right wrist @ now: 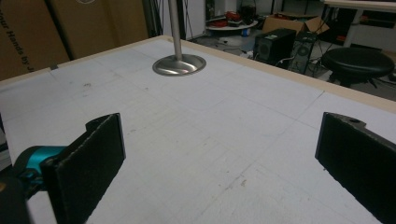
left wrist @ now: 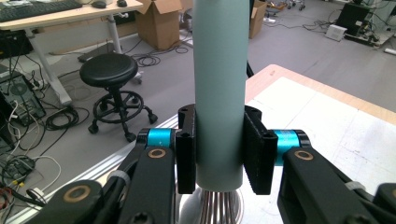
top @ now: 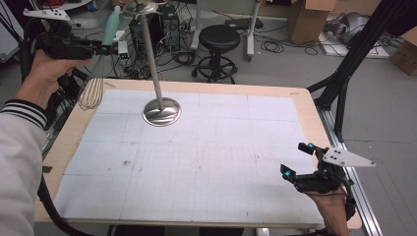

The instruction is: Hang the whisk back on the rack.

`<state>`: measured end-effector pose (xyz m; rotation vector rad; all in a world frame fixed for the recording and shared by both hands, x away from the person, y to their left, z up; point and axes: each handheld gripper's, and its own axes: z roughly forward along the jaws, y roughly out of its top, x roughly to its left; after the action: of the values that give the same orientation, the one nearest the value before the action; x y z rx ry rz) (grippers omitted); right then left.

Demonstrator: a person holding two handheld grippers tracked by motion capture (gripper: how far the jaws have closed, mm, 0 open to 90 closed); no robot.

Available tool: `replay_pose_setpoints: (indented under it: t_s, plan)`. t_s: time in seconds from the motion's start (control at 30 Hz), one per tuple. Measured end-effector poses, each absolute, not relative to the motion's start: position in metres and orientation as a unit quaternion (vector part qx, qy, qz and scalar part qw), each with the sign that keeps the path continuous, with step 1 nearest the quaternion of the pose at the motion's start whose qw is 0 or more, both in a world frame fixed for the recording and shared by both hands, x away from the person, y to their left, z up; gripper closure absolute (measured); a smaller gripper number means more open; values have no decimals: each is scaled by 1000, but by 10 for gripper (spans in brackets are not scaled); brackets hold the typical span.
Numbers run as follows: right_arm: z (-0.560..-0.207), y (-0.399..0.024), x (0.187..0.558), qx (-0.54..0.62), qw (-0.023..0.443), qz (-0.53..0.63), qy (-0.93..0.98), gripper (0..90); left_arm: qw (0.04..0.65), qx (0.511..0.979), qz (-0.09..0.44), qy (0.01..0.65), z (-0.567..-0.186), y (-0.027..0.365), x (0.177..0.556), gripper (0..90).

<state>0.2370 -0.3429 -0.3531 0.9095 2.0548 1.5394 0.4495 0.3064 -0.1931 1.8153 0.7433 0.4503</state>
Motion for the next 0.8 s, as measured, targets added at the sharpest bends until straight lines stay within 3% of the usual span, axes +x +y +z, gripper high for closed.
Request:
replay_pose_setpoints:
  t_s: [0.8]
  plan:
    - [-353,-344,237,328,207,553,737,4,531,763,191,316,-198,296,457,694]
